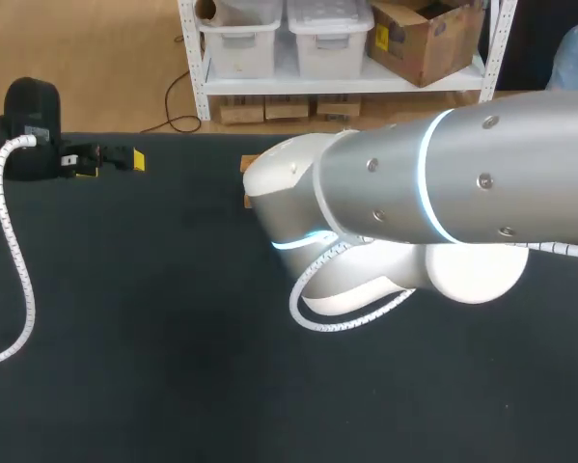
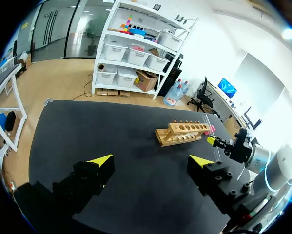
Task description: Grasp the test tube, adjust it, and insert it.
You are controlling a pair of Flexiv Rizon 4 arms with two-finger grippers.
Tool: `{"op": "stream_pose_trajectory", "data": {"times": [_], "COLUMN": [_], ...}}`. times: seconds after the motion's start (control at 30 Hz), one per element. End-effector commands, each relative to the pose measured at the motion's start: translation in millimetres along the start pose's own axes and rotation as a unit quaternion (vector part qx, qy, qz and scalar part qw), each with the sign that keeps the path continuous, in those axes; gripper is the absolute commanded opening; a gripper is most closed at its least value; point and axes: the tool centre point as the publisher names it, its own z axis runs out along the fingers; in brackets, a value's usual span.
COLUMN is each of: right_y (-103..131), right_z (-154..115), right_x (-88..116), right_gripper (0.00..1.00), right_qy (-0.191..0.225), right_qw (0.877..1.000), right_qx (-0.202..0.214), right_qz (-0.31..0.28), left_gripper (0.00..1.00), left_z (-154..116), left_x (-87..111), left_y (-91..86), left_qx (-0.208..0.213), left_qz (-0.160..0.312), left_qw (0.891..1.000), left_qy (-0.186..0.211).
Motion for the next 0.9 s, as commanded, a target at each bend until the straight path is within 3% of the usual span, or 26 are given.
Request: {"op": "stream_pose_trajectory", "data": {"times": [0.03,0.9], "right_y": [4.2,2.5], "right_z": [6.2,15.2], "right_x": [-4.9,0.1], "right_gripper": [0.0,0.0], "right_qy": [0.035,0.063], "right_qw": [0.999,0.998], "right_qx": [0.022,0.02], "right_qz": [-0.001,0.004], "left_gripper": [1.0,1.0], "left_z": [0.0,0.0], "left_x": [-0.1,-0.1], "left_y": [-0.4,-0.4], "left_qx": [-0.001,-0.001], "left_qz": [0.0,0.0], "left_qw": [1.0,1.0], "left_qy": [0.001,0.001]}}
